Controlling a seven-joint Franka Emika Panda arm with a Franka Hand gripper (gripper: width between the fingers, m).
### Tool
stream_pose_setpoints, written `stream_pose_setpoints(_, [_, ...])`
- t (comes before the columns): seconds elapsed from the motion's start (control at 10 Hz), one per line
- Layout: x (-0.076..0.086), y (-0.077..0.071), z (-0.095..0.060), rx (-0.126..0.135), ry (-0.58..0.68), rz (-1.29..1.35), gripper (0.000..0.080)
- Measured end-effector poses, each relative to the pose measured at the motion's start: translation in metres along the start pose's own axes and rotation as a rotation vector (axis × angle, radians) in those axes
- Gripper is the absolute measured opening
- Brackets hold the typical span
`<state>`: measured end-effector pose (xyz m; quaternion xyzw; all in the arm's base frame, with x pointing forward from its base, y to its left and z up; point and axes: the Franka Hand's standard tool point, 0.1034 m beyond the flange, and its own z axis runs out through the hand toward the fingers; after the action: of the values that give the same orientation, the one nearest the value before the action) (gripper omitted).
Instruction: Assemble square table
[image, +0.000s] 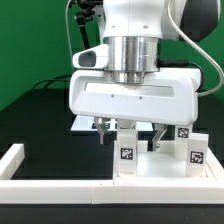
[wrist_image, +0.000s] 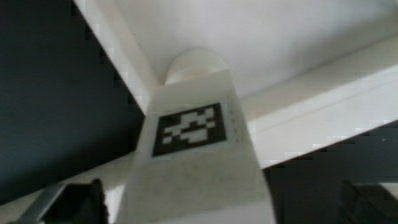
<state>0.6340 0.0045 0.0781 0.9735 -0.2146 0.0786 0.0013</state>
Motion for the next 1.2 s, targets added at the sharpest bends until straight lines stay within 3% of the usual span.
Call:
stream_pose_setpoints(0.1, [0.000, 0.000, 0.000, 0.001, -0.001, 0.027, 0.0564])
stream_pose_setpoints(0.2, [0.000, 0.000, 0.001, 0.000, -0.001, 0.093, 0.0388])
stream_pose_setpoints(0.3, [-0.001, 0.000, 0.001, 0.000, -0.002, 0.163, 0.0388])
stream_pose_setpoints(0.4, [-0.001, 0.001, 0.001, -0.002, -0.003, 0.227, 0.0291])
stream_pose_setpoints(0.7, [-0.002, 0.006, 0.003, -0.014, -0.011, 0.522, 0.0291])
stream_pose_setpoints(1.0, [-0.004, 0.014, 0.003, 0.002, -0.061, 1.036, 0.0291])
stream_pose_setpoints(1.2, [-0.006, 0.016, 0.003, 0.020, -0.092, 1.233, 0.0291])
